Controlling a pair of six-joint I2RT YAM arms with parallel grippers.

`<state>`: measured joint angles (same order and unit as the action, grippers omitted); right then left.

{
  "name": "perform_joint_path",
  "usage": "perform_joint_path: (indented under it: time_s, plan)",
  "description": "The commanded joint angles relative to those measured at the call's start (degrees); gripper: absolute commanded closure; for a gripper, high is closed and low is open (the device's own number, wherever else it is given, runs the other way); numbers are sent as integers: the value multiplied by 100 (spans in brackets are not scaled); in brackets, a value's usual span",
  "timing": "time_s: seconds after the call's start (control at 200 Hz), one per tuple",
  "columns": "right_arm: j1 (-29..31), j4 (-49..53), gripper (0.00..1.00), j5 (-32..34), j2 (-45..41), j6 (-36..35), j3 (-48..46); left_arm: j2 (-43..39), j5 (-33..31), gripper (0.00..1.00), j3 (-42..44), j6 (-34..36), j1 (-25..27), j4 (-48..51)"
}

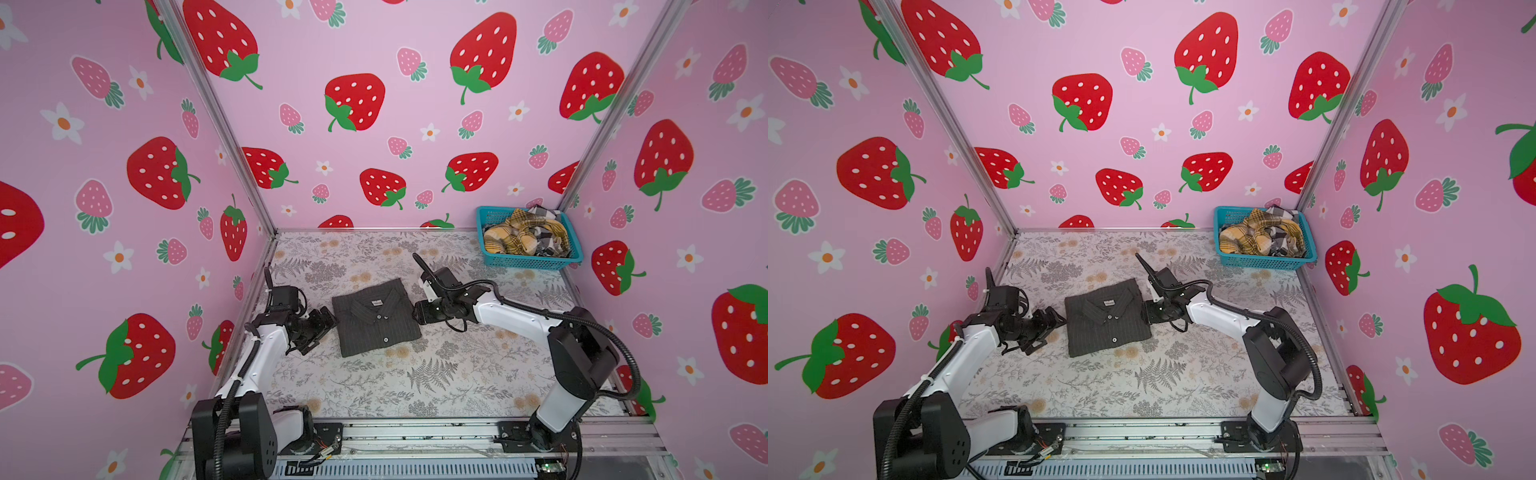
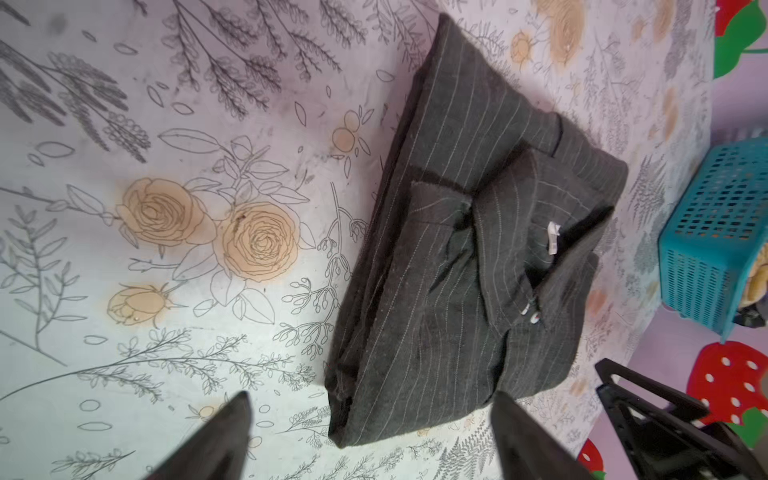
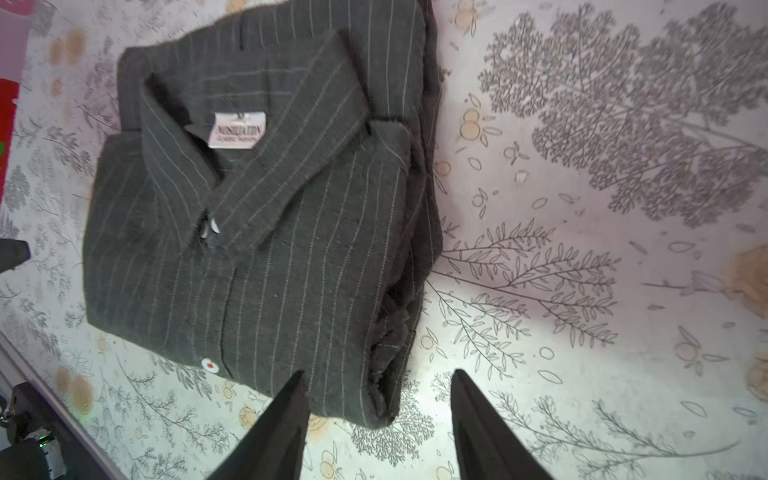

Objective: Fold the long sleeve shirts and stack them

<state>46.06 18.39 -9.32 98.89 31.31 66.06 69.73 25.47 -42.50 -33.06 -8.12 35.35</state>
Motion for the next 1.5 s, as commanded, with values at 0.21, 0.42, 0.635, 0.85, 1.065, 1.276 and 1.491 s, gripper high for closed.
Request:
perform_joint_path:
  time_s: [0.21, 0.42, 0.635, 0.85, 1.065, 1.276, 1.491]
  plan:
    - [-213, -276, 41, -299, -1, 42, -114, 456, 536, 16, 151, -217, -74, -558]
    - [-305, -413, 42, -436, 480, 19, 36, 1448, 509, 21, -47, -316, 124, -894]
    - [-304, -512, 46, -496, 596, 112, 80, 2051, 227, 62, -379, -350, 303, -877]
    - [-305, -468, 46, -377, 255, 128, -118, 2509, 232, 63, -971, -96, 344, -572]
    - [-308, -514, 47, -290, -180, 226, -481, 2772, 49, 55, -1107, -66, 657, -457]
    - [-309, -398, 47, -181, -568, 219, -603, 2956, -162, 90, -1182, -76, 759, -451]
    - [-303, -421, 47, -212, -1019, 273, -814, 3251, -2012, 100, -2535, 1139, 733, 949]
